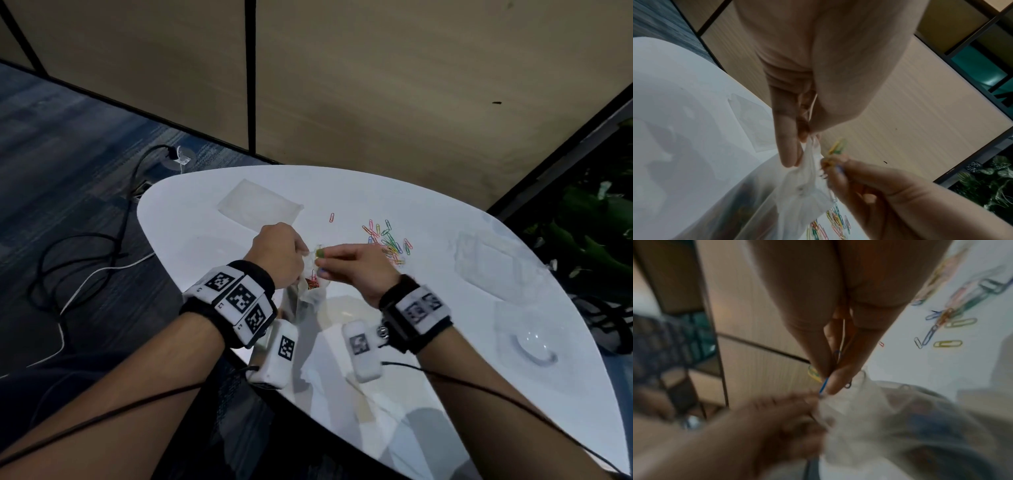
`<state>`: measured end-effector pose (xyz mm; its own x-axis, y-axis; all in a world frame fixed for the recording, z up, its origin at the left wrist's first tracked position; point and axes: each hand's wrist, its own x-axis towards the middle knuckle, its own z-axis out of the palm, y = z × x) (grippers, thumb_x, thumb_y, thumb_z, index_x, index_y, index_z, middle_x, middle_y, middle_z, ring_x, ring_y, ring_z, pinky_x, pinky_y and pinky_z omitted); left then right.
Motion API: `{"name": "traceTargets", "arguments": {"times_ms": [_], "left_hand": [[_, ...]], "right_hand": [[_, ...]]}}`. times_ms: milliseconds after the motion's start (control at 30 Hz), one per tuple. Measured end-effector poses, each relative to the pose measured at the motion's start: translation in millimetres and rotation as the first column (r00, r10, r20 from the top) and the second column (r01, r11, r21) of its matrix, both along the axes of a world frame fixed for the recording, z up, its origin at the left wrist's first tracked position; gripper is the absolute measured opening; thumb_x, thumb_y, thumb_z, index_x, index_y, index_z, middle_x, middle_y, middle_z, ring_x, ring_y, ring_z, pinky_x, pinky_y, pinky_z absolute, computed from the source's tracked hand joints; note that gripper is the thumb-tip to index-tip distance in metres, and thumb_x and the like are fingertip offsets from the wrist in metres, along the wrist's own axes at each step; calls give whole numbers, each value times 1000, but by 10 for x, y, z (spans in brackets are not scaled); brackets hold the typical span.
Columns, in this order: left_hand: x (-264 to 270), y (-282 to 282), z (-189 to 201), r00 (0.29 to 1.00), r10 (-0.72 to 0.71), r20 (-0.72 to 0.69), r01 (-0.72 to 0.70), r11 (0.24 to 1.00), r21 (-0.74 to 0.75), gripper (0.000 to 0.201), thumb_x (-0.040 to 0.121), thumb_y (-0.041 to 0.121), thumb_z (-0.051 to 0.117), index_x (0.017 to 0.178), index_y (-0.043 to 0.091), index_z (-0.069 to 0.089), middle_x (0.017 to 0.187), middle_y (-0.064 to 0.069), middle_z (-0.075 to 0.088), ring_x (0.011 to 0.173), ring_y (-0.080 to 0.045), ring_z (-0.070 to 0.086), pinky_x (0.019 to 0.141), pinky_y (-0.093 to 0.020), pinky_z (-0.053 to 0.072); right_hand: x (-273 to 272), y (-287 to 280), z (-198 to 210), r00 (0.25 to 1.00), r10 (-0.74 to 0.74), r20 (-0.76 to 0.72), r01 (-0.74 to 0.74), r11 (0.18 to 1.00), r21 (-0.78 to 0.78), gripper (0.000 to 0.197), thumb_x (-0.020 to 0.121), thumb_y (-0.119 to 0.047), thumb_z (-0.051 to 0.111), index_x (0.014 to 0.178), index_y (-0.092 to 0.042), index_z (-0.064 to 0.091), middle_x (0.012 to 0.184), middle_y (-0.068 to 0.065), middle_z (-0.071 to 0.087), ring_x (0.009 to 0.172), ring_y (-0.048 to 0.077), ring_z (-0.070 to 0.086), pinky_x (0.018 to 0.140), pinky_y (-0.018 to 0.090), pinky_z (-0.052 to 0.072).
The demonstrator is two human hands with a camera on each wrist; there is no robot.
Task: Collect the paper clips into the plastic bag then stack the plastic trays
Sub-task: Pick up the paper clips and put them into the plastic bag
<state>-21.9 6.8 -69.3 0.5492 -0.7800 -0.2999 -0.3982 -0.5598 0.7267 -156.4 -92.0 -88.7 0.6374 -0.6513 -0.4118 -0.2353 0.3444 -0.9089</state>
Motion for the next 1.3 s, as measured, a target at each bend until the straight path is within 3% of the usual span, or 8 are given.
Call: {"name": "traceTargets", "arguments": {"times_ms": [167, 467, 533, 633, 700, 867, 1033, 1300], "left_hand": [[-3, 6, 28, 1000, 1, -5, -1, 1000, -23, 22, 93, 2, 55, 98, 8, 75, 98, -14, 73, 78, -32, 75, 79, -41, 63], [14, 16, 48, 1000, -20, 6, 20, 999, -48, 26, 93, 2, 53, 100, 9, 76, 101, -13, 74, 90, -32, 73, 87, -41, 61], [27, 22, 38, 1000, -12, 19, 12, 999, -38, 26, 93, 3, 53, 102, 10, 76, 102, -13, 74, 88, -32, 74, 86, -41, 61], [66, 30, 14, 1000, 19, 21, -18, 999, -45, 27, 93, 3, 52, 101, 11, 76, 100, -13, 74, 87, -32, 74, 86, -40, 61], [105, 46, 6, 999, 26, 20, -25, 998, -50, 27, 93, 1, 52, 100, 10, 76, 102, -12, 73, 88, -31, 74, 86, -40, 62], [171, 80, 19, 999, 22, 35, -20, 998, -56, 27, 93, 0, 51, 100, 8, 76, 109, -12, 71, 91, -33, 73, 86, -41, 61], [209, 107, -8, 999, -3, 50, 6, 999, -53, 26, 94, 1, 53, 101, 8, 77, 109, -11, 72, 93, -31, 73, 87, -40, 61], [138, 93, -17, 999, -28, 44, 31, 998, -58, 26, 95, 4, 53, 102, 9, 77, 112, -13, 72, 94, -32, 73, 86, -41, 61]], "right_hand": [[195, 175, -140, 941, 13, -339, -248, 709, -661, 9, 79, -10, 74, 71, -14, 77, 65, 5, 73, 62, 20, 71, 69, 34, 60], [206, 160, -2, 808, 257, -530, -584, 469, -663, 34, 74, 3, 50, 83, -14, 78, 78, 5, 75, 75, 21, 69, 74, 36, 57], [161, 88, 65, 839, 337, -427, -543, 545, -639, 37, 74, 7, 49, 84, -13, 78, 81, 4, 76, 78, 18, 72, 76, 32, 59], [150, -262, 49, 973, 201, -111, -230, 847, -479, 43, 80, 18, 42, 85, -9, 76, 90, 14, 75, 88, 26, 72, 76, 37, 61], [243, -654, -136, 985, 86, -148, -149, 854, -498, 42, 86, 12, 44, 92, -15, 76, 103, 12, 74, 100, 28, 69, 84, 42, 59], [595, -1226, -566, 735, 37, -677, -595, 513, -618, 43, 98, -17, 48, 142, -18, 49, 149, 5, 46, 137, 24, 44, 115, 31, 30], [765, -1119, -781, 440, 80, -894, -867, 297, -400, 37, 104, -21, 32, 133, -1, 42, 144, 17, 42, 123, 37, 51, 98, 39, 40], [-373, -571, -1145, 314, 30, -949, -942, -116, -315, 72, 100, -53, 22, 156, -13, 0, 164, 4, -8, 151, 26, -2, 122, 47, 6]]}}
